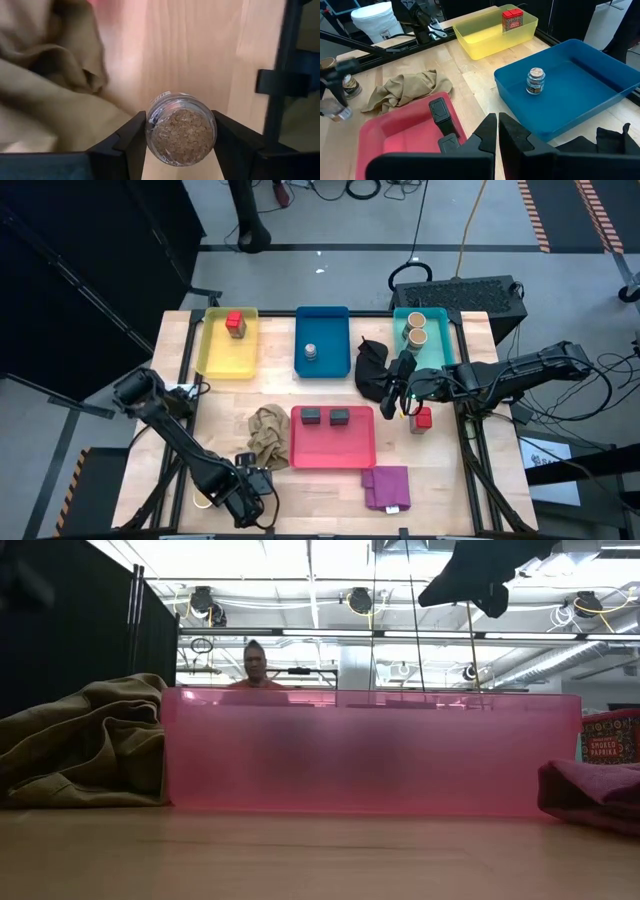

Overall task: Sort spices by type
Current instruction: Put the brown seasoning bottle into the blue bin

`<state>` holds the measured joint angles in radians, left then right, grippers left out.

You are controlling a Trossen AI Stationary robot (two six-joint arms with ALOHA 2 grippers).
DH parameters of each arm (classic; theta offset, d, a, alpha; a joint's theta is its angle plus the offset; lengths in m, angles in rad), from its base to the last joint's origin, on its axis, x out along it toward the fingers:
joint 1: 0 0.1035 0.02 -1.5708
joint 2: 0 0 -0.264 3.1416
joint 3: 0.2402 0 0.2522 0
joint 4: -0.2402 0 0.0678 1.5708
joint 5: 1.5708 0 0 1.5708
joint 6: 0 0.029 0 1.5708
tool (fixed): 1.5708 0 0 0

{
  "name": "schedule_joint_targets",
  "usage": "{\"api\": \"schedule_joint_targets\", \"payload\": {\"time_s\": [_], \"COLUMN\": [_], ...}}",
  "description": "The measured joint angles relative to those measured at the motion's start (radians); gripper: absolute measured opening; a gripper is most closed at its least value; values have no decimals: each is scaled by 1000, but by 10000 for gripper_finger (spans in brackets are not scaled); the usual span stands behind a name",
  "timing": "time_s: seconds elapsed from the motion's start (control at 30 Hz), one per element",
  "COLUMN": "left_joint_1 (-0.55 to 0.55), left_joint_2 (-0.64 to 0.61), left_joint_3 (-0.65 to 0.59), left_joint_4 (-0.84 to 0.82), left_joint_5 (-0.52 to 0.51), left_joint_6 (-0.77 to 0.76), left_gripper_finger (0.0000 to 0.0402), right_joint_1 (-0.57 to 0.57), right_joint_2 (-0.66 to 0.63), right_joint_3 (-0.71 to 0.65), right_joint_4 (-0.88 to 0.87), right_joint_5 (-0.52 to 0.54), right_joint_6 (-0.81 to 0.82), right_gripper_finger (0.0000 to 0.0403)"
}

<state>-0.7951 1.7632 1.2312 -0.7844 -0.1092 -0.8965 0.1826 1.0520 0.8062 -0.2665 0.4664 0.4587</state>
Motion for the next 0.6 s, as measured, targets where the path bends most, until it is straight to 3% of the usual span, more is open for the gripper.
{"api": "schedule_joint_targets", "payload": {"time_s": [0.17,0.3,0.43,0.6], "left_joint_1": [42,122,253,485], "left_joint_2": [-32,-49,-49,-50], "left_joint_3": [125,243,334,357], "left_joint_4": [-164,-307,-431,-372], "left_joint_5": [-3,-68,-135,-135], "left_joint_6": [123,293,512,857], "left_gripper_finger": [189,189,189,189], "right_joint_1": [0,0,0,0], "right_joint_2": [0,0,-1,-35], "right_joint_3": [0,0,0,0], "right_joint_4": [-1,-11,-64,-204], "right_joint_5": [0,-1,-10,-27], "right_joint_6": [0,-2,10,106], "right_gripper_finger": [0,0,0,0]}}
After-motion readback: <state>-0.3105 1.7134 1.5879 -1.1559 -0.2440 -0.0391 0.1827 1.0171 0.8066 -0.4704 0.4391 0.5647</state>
